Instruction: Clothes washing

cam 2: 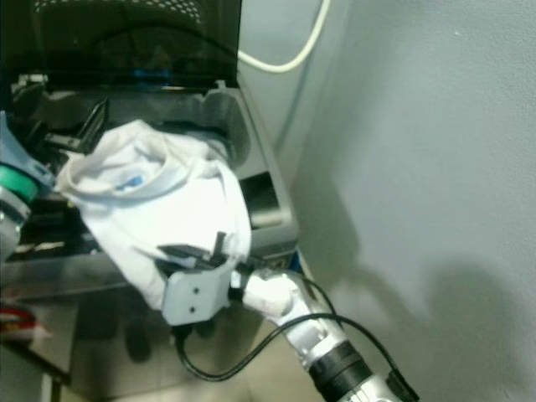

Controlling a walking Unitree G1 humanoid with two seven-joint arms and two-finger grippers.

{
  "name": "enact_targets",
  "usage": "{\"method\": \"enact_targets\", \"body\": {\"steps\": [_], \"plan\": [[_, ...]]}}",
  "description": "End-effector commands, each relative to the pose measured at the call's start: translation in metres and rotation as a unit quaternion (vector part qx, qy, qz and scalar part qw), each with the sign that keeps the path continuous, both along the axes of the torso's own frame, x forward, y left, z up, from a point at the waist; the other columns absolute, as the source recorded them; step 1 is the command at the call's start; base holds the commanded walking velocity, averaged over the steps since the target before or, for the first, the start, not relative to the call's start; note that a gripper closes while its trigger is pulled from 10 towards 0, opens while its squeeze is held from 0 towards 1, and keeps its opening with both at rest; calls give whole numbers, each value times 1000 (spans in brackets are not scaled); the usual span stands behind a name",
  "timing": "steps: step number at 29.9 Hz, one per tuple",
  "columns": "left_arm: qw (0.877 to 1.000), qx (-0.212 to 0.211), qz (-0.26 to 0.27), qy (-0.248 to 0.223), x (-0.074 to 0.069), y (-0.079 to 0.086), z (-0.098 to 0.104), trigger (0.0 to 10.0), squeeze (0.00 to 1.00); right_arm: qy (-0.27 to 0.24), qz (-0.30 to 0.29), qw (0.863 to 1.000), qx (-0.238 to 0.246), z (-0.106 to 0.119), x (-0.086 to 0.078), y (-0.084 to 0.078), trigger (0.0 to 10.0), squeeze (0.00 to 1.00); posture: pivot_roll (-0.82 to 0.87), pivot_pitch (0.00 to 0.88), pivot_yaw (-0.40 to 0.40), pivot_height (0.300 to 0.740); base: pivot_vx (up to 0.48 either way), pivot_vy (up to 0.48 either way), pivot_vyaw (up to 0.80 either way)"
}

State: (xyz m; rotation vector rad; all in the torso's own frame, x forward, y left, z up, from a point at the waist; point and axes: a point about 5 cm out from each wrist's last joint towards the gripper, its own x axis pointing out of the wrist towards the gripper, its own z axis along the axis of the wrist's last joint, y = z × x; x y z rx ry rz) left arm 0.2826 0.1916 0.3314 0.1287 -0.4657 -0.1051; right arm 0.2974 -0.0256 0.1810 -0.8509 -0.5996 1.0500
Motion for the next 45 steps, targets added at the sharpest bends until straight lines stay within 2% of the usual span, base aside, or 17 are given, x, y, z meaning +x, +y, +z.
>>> {"method": "enact_targets", "body": {"steps": [1, 14, 15, 19, 20, 21, 22, 24, 27, 32, 34, 36, 38, 40, 43, 44, 45], "plan": [[1000, -2, 4, -1, 0, 1, -1, 10000, 0, 13, -21, 1000, -6, -6, 6, -6, 0, 0, 193, 134, -70, 724, 0, 0, 0], [995, -32, -44, -79, -13, -16, 13, 10000, 0, 78, -39, 978, 188, 56, 34, 22, 0, 0, 182, 142, -81, 724, 0, 0, 0], [993, -31, -49, -101, -17, -22, 17, 10000, 0, 78, -43, 976, 201, 69, 42, 34, 10000, 0, 188, 143, -87, 724, 0, 0, 0], [991, -27, -47, -119, -20, -26, 21, 10000, 0, 77, -45, 975, 203, 79, 47, 48, 10000, 0, 189, 143, -88, 724, 0, 0, 0], [989, -12, 36, -144, -20, -16, 27, 10000, 0, 79, -59, 978, 186, 83, 53, 60, 10000, 0, 210, 147, -112, 724, 0, 0, 0], [976, 16, 117, -180, -24, -8, 34, 10000, 0, 84, -80, 980, 161, 85, 57, 74, 10000, 0, 226, 147, -124, 724, 0, 0, 0], [976, 16, 117, -180, -24, -8, 34, 10000, 0, 84, -80, 980, 161, 85, 57, 74, 10000, 0, 226, 147, -124, 724, 0, 0, 0], [942, 68, 221, -242, -35, 0, 45, 10000, 0, 90, -120, 979, 141, 94, 62, 94, 10000, 0, 241, 150, -135, 724, 0, 0, 0], [921, 83, 269, -269, -44, 1, 47, 10000, 0, 110, -159, 965, 175, 109, 66, 100, 10000, 0, 251, 153, -146, 724, 0, 0, 0], [918, 82, 282, -268, -49, 2, 42, 10000, 0, 129, -209, 920, 306, 144, 75, 88, 10000, 0, 271, 156, -159, 724, 0, 0, 0], [923, 83, 273, -258, -49, 1, 38, 10000, 0, 98, -246, 856, 444, 185, 81, 60, 10000, 0, 281, 157, -159, 724, 0, 0, 0], [923, 83, 273, -258, -49, 1, 38, 10000, 0, 98, -246, 856, 444, 185, 81, 60, 10000, 0, 281, 157, -159, 724, 0, 0, 0], [927, 83, 265, -251, -48, 0, 35, 10000, 0, 50, -253, 804, 536, 216, 80, 33, 10000, 0, 276, 155, -150, 724, 0, 0, 0], [927, 83, 266, -250, -47, -1, 34, 10000, 0, 23, -254, 792, 555, 225, 79, 25, 10000, 0, 270, 153, -145, 724, 0, 0, 0], [928, 83, 265, -249, -45, -1, 33, 10000, 0, 9, -256, 793, 553, 227, 79, 22, 10000, 0, 259, 151, -135, 724, 0, 0, 0], [930, 81, 263, -245, -42, -3, 31, 10000, 0, 17, -250, 830, 499, 216, 82, 33, 10000, 0, 252, 148, -125, 724, 0, 0, 0], [934, 81, 251, -239, -37, -7, 29, 10000, 0, 65, -218, 920, 320, 170, 83, 67, 10000, 0, 245, 146, -117, 724, 0, 0, 0]]}}
